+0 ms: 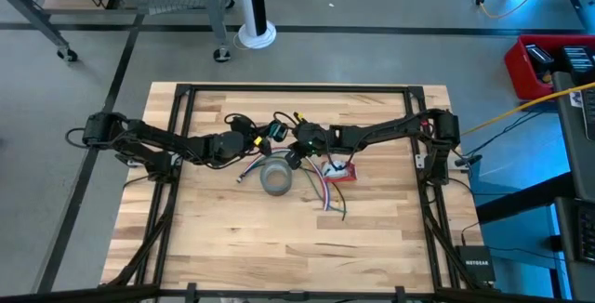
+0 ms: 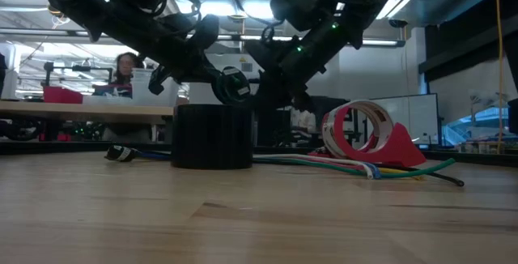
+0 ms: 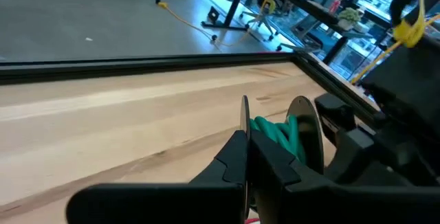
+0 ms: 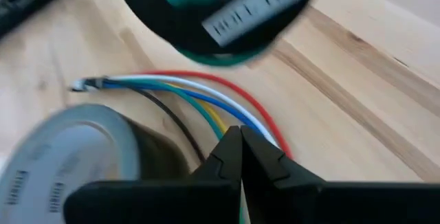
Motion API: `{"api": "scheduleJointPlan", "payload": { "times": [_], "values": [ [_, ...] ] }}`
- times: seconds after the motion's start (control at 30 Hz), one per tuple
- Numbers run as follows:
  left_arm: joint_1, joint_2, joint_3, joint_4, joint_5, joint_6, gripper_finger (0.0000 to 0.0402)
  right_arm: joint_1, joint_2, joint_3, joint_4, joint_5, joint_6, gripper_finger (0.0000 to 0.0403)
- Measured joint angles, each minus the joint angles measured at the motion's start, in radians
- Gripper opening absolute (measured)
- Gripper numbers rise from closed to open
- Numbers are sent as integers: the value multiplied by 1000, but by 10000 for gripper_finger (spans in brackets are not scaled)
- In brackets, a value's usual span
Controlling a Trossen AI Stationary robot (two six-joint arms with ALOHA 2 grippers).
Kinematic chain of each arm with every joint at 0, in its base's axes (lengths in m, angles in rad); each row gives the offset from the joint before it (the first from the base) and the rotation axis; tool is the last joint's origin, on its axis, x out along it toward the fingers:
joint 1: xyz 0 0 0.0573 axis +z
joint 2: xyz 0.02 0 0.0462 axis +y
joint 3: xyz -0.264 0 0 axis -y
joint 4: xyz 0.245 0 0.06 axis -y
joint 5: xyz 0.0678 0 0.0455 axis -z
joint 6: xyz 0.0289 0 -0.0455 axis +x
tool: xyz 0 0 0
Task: Coil cords
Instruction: Coil the green wire onto the black spool
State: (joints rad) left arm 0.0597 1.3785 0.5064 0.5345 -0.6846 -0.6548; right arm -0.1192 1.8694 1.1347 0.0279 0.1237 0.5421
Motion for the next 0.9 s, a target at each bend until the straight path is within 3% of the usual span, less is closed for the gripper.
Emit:
{"api": "scheduleJointPlan", "payload": {
  "times": [0.33,0.6,0.9],
  "values": [
    [-6,0,0,-29,65,-16,0,-11,0,0,-144,109,-28,3],
    [34,0,0,-140,131,-72,0,-96,0,-38,-133,-39,21,3],
    [173,0,-10,-168,353,5,0,-174,-1,-99,-39,-242,57,3]
  ]
}}
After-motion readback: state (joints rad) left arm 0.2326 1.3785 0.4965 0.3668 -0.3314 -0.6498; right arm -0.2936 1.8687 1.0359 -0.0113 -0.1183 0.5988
